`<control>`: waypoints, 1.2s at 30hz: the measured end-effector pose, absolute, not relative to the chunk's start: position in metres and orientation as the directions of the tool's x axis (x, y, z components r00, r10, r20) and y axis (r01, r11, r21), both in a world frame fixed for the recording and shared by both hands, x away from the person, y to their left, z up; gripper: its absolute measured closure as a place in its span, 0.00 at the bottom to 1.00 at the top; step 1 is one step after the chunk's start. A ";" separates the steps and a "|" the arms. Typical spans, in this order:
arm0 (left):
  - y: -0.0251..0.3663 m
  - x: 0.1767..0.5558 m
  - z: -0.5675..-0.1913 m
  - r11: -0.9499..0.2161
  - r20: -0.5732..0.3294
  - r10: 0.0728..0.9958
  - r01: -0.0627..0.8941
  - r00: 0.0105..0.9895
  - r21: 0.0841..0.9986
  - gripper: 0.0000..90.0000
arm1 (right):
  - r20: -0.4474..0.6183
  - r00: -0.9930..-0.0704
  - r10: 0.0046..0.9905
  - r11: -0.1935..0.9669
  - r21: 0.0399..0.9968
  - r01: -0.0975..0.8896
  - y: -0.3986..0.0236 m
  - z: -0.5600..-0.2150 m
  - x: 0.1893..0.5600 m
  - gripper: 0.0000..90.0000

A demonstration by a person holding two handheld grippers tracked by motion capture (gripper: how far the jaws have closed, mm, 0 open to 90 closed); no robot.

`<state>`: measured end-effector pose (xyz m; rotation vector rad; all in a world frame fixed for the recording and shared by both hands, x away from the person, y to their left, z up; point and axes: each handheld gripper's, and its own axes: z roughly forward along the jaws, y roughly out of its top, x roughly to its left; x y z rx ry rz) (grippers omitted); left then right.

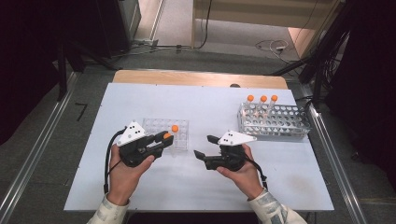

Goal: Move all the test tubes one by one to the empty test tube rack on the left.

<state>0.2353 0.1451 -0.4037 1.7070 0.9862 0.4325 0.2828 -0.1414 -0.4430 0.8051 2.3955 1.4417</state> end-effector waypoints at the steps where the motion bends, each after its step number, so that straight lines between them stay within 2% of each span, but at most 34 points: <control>1: 0.146 0.236 -0.403 -0.089 -0.179 0.788 0.397 0.589 0.913 0.78 | 0.084 -0.819 0.568 0.360 0.870 0.338 -0.143 -0.443 0.284 0.29; 19: 0.158 0.259 -0.386 -0.038 -0.172 0.826 0.358 0.537 0.933 0.78 | 0.093 -0.791 0.605 0.336 0.870 0.360 -0.156 -0.441 0.293 0.29; 36: 0.148 0.274 -0.397 -0.125 -0.076 0.864 0.357 0.498 0.926 0.78 | 0.101 -0.777 0.621 0.314 0.877 0.364 -0.166 -0.438 0.298 0.30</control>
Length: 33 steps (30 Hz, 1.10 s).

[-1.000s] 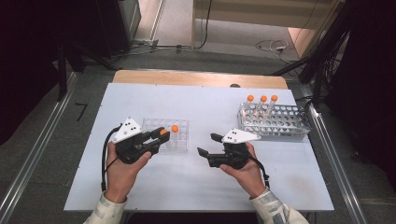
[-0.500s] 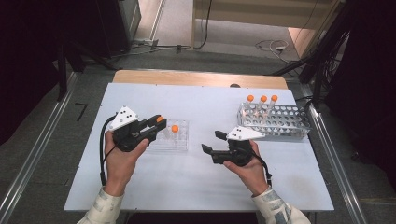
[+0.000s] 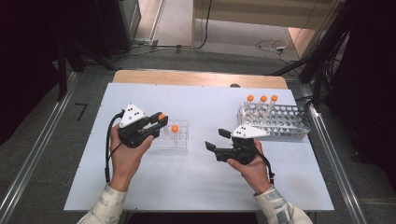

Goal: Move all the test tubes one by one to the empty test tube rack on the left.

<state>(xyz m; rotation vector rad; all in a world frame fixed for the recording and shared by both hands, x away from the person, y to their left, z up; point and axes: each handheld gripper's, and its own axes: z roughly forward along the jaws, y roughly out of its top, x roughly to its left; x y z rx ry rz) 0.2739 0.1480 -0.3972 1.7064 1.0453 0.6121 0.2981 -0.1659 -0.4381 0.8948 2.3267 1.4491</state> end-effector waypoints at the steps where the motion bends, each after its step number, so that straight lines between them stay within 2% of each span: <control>1: 0.147 0.274 -0.398 -0.128 -0.072 0.864 0.357 0.498 0.925 0.78 | 0.100 -0.778 0.620 0.314 0.877 0.364 -0.166 -0.438 0.298 0.30; 11: 0.137 0.275 -0.417 -0.181 -0.033 0.871 0.383 0.490 0.906 0.78 | 0.099 -0.778 0.621 0.315 0.877 0.363 -0.167 -0.438 0.298 0.30; 25: 0.137 0.274 -0.421 -0.170 -0.048 0.872 0.394 0.486 0.903 0.77 | 0.099 -0.780 0.618 0.319 0.876 0.363 -0.166 -0.438 0.297 0.30; 33: 0.139 0.273 -0.420 -0.149 -0.071 0.868 0.395 0.491 0.907 0.70 | 0.098 -0.781 0.617 0.319 0.876 0.361 -0.166 -0.438 0.297 0.30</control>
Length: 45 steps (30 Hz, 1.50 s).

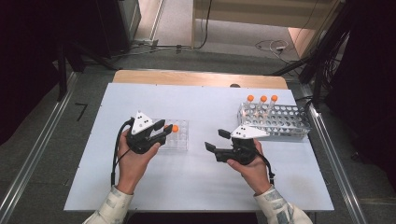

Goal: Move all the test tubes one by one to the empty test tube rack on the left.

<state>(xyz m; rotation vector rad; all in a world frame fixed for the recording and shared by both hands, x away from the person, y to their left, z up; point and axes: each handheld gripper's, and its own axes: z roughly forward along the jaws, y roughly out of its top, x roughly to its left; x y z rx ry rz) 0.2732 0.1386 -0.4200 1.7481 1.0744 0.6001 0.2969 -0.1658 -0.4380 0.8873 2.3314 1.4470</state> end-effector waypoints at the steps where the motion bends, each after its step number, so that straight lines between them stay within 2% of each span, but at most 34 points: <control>1: 0.139 0.273 -0.420 -0.143 -0.078 0.867 0.395 0.493 0.907 0.70 | 0.098 -0.779 0.620 0.318 0.876 0.363 -0.166 -0.438 0.297 0.30; 6: 0.142 0.271 -0.417 -0.116 -0.104 0.862 0.394 0.496 0.912 0.64 | 0.096 -0.765 0.636 0.309 0.877 0.368 -0.169 -0.438 0.299 0.30; 10: 0.144 0.270 -0.417 -0.088 -0.147 0.852 0.415 0.502 0.906 0.52 | 0.087 -0.731 0.676 0.291 0.880 0.375 -0.177 -0.437 0.304 0.30; 13: 0.147 0.269 -0.416 -0.067 -0.171 0.847 0.421 0.502 0.905 0.43 | 0.091 -0.692 0.716 0.268 0.880 0.392 -0.186 -0.438 0.311 0.30; 22: 0.162 0.265 -0.415 -0.006 -0.220 0.855 0.433 0.470 0.901 0.29 | 0.073 -0.561 0.825 0.204 0.886 0.416 -0.218 -0.430 0.331 0.30; 31: 0.174 0.261 -0.417 0.039 -0.262 0.853 0.447 0.451 0.894 0.24 | 0.033 -0.465 0.885 0.192 0.882 0.429 -0.237 -0.422 0.352 0.30; 37: 0.175 0.261 -0.417 0.059 -0.281 0.851 0.451 0.444 0.891 0.21 | 0.045 -0.415 0.909 0.166 0.874 0.457 -0.249 -0.422 0.369 0.31; 45: 0.176 0.262 -0.418 0.068 -0.296 0.847 0.461 0.442 0.885 0.18 | 0.033 -0.391 0.920 0.165 0.871 0.463 -0.253 -0.424 0.384 0.31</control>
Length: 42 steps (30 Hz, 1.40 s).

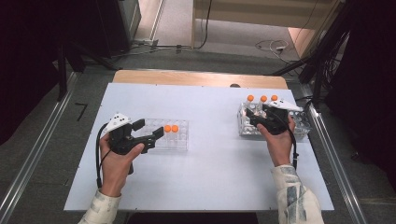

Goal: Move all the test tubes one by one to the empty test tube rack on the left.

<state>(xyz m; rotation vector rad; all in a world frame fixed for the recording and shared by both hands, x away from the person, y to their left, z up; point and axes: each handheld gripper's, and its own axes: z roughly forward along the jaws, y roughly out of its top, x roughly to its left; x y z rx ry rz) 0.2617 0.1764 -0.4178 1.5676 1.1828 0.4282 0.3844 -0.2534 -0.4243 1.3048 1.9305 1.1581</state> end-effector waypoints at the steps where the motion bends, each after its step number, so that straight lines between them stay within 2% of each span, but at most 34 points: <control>1: 0.176 0.262 -0.418 0.065 -0.295 0.847 0.463 0.443 0.884 0.17 | 0.034 -0.388 0.921 0.163 0.871 0.463 -0.254 -0.425 0.386 0.32; 11: 0.176 0.261 -0.419 0.047 -0.282 0.849 0.468 0.447 0.882 0.17 | 0.015 -0.375 0.927 0.175 0.867 0.466 -0.253 -0.437 0.399 0.37; 17: 0.176 0.261 -0.419 0.039 -0.276 0.852 0.472 0.444 0.881 0.18 | -0.003 -0.391 0.920 0.192 0.874 0.446 -0.246 -0.441 0.404 0.47; 29: 0.177 0.261 -0.420 0.040 -0.275 0.857 0.476 0.436 0.879 0.19 | -0.021 -0.378 0.926 0.211 0.858 0.469 -0.236 -0.444 0.422 0.66; 42: 0.178 0.261 -0.420 0.038 -0.272 0.859 0.476 0.433 0.879 0.19 | -0.016 -0.382 0.924 0.215 0.848 0.484 -0.231 -0.444 0.431 0.79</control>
